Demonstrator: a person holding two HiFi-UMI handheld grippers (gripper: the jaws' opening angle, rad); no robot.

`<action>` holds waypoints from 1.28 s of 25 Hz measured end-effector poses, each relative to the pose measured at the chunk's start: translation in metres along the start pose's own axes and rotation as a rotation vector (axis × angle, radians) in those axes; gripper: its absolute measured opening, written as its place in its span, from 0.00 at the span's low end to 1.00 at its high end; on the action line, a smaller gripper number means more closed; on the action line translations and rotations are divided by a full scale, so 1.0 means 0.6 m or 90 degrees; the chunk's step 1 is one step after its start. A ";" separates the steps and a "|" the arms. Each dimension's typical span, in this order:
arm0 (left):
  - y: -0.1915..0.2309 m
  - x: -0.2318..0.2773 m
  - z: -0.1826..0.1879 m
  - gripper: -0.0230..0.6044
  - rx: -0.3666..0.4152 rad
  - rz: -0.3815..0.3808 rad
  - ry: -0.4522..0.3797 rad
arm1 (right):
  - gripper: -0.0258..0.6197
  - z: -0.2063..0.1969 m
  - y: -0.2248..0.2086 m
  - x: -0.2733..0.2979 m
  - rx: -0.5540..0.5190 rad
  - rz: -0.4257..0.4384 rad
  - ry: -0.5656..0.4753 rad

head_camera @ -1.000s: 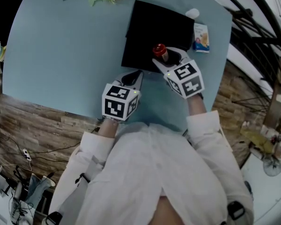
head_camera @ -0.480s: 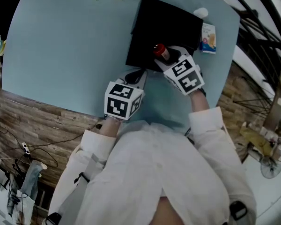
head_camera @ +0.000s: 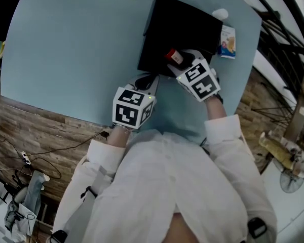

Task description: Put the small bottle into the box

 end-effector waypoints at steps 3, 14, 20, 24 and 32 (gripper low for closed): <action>0.001 -0.002 0.000 0.04 0.000 0.000 0.001 | 0.36 0.005 0.000 0.002 0.003 0.004 -0.004; -0.002 -0.002 -0.009 0.04 0.009 -0.001 0.012 | 0.36 0.004 -0.005 -0.007 0.018 -0.049 -0.022; -0.016 -0.012 -0.012 0.04 0.027 -0.001 0.013 | 0.36 0.003 -0.011 -0.039 0.069 -0.049 -0.073; -0.027 -0.018 -0.004 0.04 0.048 0.000 0.006 | 0.36 0.011 -0.004 -0.068 0.117 -0.033 -0.128; -0.045 -0.039 0.027 0.04 0.084 0.017 -0.030 | 0.36 0.014 0.031 -0.122 0.119 -0.059 -0.207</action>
Point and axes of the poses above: the fingertips, and each gripper's own axes: x forward along the fingers, y to its left, z out of its top, the point moved 1 cm from there along -x, backward along the fingers, and after that the axes turned 1 degree about -z, right-handed, at the moved point
